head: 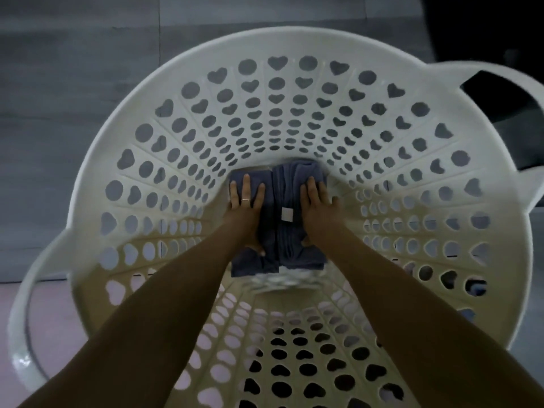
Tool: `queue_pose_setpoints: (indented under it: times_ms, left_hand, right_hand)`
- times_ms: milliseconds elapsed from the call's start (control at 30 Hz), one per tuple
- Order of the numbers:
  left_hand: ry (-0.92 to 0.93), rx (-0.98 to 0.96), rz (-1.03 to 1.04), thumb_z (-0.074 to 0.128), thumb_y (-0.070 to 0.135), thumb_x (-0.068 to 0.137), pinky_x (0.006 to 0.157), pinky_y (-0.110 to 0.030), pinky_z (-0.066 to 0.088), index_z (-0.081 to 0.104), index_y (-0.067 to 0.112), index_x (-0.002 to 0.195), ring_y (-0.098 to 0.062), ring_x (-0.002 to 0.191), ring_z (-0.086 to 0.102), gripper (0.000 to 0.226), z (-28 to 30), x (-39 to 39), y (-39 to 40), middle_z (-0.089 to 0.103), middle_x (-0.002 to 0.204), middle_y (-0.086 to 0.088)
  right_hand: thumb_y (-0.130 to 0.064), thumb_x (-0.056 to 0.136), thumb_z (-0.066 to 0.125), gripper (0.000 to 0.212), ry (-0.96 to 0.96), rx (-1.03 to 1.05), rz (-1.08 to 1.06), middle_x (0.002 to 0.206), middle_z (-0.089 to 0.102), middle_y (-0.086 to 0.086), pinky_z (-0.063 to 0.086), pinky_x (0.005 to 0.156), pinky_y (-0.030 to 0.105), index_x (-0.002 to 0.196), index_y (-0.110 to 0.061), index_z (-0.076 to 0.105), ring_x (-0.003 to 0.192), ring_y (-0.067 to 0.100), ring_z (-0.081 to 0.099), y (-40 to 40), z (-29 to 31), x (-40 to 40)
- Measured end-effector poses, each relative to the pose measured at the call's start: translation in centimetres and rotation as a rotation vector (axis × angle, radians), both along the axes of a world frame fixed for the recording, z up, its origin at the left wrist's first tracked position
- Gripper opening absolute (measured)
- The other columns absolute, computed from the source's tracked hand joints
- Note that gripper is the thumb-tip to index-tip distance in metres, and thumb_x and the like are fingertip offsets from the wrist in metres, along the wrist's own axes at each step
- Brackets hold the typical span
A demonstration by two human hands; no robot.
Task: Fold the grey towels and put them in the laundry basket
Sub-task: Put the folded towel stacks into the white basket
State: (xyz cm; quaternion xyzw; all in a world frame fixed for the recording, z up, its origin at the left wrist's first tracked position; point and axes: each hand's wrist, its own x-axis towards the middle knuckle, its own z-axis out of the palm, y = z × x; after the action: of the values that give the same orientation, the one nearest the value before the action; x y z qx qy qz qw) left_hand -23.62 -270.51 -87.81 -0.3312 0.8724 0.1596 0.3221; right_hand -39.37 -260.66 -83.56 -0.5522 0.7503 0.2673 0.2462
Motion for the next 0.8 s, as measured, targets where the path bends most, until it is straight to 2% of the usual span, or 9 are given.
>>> queue_pose_setpoints:
  times_ms: [67,167,267,333,400,433,567,700,800]
  left_hand:
    - [-0.022,-0.013,-0.012,0.078,0.076,0.044,0.114,-0.065,0.001,-0.029,0.012,0.147,-0.056,0.135,-0.028,0.162,0.2,-0.2,0.0,-0.037,0.148,-0.026]
    - [-0.071,-0.026,-0.011,0.079,0.072,0.050,0.115,-0.062,0.013,-0.027,0.016,0.148,-0.053,0.138,-0.024,0.155,1.6,-0.2,0.3,-0.036,0.151,-0.022]
    - [-0.121,-0.046,0.001,0.076,0.061,0.067,0.111,-0.054,0.029,-0.015,0.020,0.152,-0.049,0.144,-0.008,0.132,4.6,-0.2,0.3,-0.024,0.157,-0.019]
    - [-0.073,-0.014,0.008,0.068,0.041,0.083,0.104,-0.049,0.041,0.015,0.019,0.153,-0.044,0.140,0.025,0.090,6.9,-0.5,0.2,0.009,0.158,-0.019]
    - [0.030,0.056,0.063,0.056,0.023,0.089,0.099,-0.045,0.047,0.049,0.018,0.135,-0.034,0.121,0.051,0.047,9.9,-0.8,0.4,0.048,0.140,-0.013]
    - [0.099,0.071,0.098,0.055,0.019,0.089,0.098,-0.042,0.047,0.058,0.019,0.127,-0.029,0.115,0.056,0.038,11.4,-0.9,0.6,0.057,0.131,-0.008]
    - [0.462,0.104,0.241,0.053,0.012,0.091,0.090,-0.021,0.043,0.069,0.022,0.115,-0.012,0.104,0.057,0.031,17.9,-1.1,2.8,0.065,0.116,0.004]
    - [0.910,0.184,0.362,0.060,0.002,0.087,0.077,-0.020,0.051,0.070,0.025,0.093,-0.010,0.084,0.066,0.026,25.2,-0.1,9.0,0.069,0.085,0.007]
    - [1.087,0.300,0.412,0.062,0.001,0.087,0.067,-0.010,0.044,0.067,0.039,0.085,-0.009,0.080,0.066,0.038,29.1,0.0,15.0,0.070,0.084,0.009]
  right_hand:
    - [-0.036,0.086,0.067,0.100,-0.039,-0.045,-0.022,0.159,-0.008,0.017,0.033,0.107,0.048,0.152,-0.003,0.001,0.145,0.039,0.013,0.3,1.4,-0.2]
    - [-0.018,0.091,0.057,0.049,-0.197,-0.078,-0.110,0.148,0.031,0.014,0.044,0.098,0.042,0.136,-0.009,0.040,0.124,0.034,0.045,0.4,4.2,-1.1]
    - [-0.017,0.089,0.060,0.036,-0.315,-0.090,-0.211,0.127,0.053,0.010,0.046,0.096,0.037,0.124,-0.010,0.051,0.115,0.030,0.054,1.6,7.5,-1.5]
    - [-0.014,0.089,0.059,0.032,-0.360,-0.211,-0.263,0.119,0.057,0.010,0.048,0.090,0.033,0.121,-0.010,0.054,0.110,0.029,0.057,2.9,9.8,-1.5]
    - [-0.015,0.092,0.055,0.031,-0.404,-0.309,-0.276,0.117,0.058,0.009,0.049,0.090,0.034,0.123,-0.009,0.056,0.106,0.027,0.058,4.6,12.8,-1.2]
    - [-0.016,0.094,0.053,0.032,-0.403,-0.348,-0.258,0.117,0.058,0.009,0.049,0.091,0.035,0.124,-0.009,0.056,0.105,0.027,0.058,5.3,14.4,-1.0]
    - [-0.008,0.089,0.054,0.030,-0.380,-0.611,-0.194,0.114,0.063,0.009,0.049,0.087,0.037,0.119,-0.007,0.060,0.104,0.026,0.058,8.6,19.6,-0.9]
    - [-0.012,0.085,0.062,0.024,-0.467,-0.883,-0.300,0.103,0.068,0.002,0.052,0.085,0.035,0.109,-0.012,0.065,0.093,0.015,0.062,14.0,24.4,-0.9]
    - [-0.009,0.083,0.066,0.018,-0.507,-0.986,-0.348,0.092,0.070,-0.003,0.054,0.080,0.031,0.100,-0.013,0.068,0.083,0.010,0.064,19.4,26.6,-1.1]
